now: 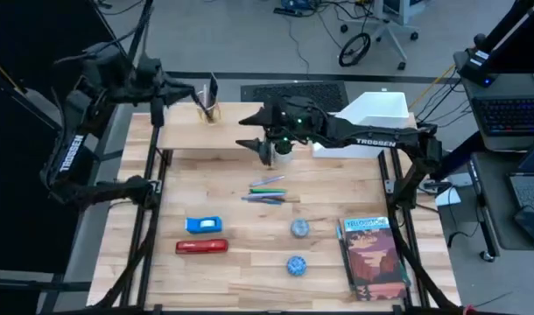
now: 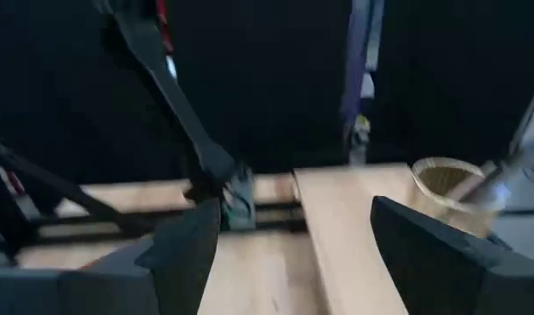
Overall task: Stock shelves
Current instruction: Remove the purple pen from the gold pen holder
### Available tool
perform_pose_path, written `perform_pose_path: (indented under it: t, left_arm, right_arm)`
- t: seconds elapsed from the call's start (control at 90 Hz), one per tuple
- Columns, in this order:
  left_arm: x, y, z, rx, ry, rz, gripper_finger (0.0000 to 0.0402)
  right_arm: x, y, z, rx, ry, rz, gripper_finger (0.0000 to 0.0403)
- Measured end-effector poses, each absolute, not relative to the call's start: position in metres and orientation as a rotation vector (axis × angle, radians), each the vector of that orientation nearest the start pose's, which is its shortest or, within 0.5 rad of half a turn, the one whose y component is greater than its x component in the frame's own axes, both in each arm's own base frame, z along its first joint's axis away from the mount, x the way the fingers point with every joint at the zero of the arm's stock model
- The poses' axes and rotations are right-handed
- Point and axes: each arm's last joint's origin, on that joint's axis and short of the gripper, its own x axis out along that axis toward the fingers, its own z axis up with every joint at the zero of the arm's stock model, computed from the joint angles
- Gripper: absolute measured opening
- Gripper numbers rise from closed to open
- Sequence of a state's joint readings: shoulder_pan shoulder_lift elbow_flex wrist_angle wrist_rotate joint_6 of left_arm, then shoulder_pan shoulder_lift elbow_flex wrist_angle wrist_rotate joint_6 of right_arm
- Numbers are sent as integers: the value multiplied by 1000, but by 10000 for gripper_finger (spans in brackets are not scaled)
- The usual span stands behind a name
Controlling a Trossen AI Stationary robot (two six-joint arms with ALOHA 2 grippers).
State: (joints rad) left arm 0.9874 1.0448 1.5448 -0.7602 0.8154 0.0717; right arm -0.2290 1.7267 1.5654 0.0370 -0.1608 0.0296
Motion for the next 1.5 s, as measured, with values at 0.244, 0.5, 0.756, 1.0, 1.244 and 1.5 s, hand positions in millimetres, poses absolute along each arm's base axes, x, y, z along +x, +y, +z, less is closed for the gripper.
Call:
perform_pose_path:
  t: [0.244,0.5,0.756,1.0,1.244,1.5]
  left_arm:
    - [129,109,475,-155,200,13,13]
    - [160,101,468,-143,253,-30,13]
    - [197,96,458,-135,288,-112,13]
    - [215,89,451,-132,329,-129,13]
    - [215,88,450,-131,336,-116,13]
    - [212,90,441,-128,441,6,34]
  right_arm:
    - [404,-74,375,114,64,-99,279]
    - [412,-62,367,193,85,-93,279]
    - [415,-57,363,205,98,-80,268]
    - [415,-56,362,206,109,-73,124]
    - [415,-54,360,164,133,-60,15]
    - [412,-53,348,195,270,-81,8]
